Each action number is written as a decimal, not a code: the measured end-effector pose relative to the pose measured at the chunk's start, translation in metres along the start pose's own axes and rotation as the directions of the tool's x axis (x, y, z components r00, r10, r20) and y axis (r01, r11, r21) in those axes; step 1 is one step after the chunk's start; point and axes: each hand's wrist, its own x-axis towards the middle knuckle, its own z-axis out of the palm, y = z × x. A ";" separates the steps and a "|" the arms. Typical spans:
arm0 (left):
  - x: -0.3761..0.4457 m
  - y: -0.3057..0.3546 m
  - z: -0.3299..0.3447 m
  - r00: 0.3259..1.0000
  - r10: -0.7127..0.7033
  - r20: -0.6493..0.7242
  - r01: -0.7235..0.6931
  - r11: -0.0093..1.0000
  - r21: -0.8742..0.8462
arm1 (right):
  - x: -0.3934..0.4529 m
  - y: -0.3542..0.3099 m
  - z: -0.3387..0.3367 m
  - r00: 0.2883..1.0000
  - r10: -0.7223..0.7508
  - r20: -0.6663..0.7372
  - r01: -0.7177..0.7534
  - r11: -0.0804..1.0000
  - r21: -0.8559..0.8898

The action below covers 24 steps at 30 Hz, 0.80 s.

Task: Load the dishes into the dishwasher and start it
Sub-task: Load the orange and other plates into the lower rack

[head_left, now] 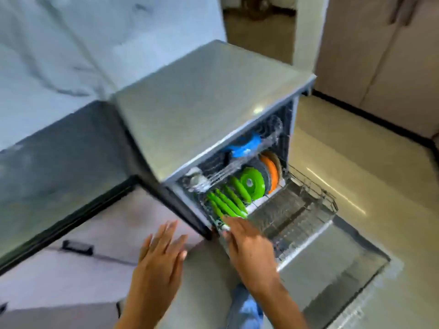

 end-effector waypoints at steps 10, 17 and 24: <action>-0.293 -0.042 -0.129 0.679 -0.631 -0.376 0.679 0.734 -0.006 | -0.075 -0.270 0.049 0.612 -0.777 0.150 0.684 0.615 0.393; -0.459 -0.020 -0.157 0.103 -0.872 -0.480 0.966 0.202 -0.161 | -0.179 -0.411 0.115 0.202 -0.970 0.135 0.690 0.239 0.684; -0.576 -0.028 -0.147 -0.225 -0.902 -0.368 0.972 -0.182 -0.150 | -0.282 -0.491 0.161 -0.089 -0.975 0.206 0.584 0.116 0.804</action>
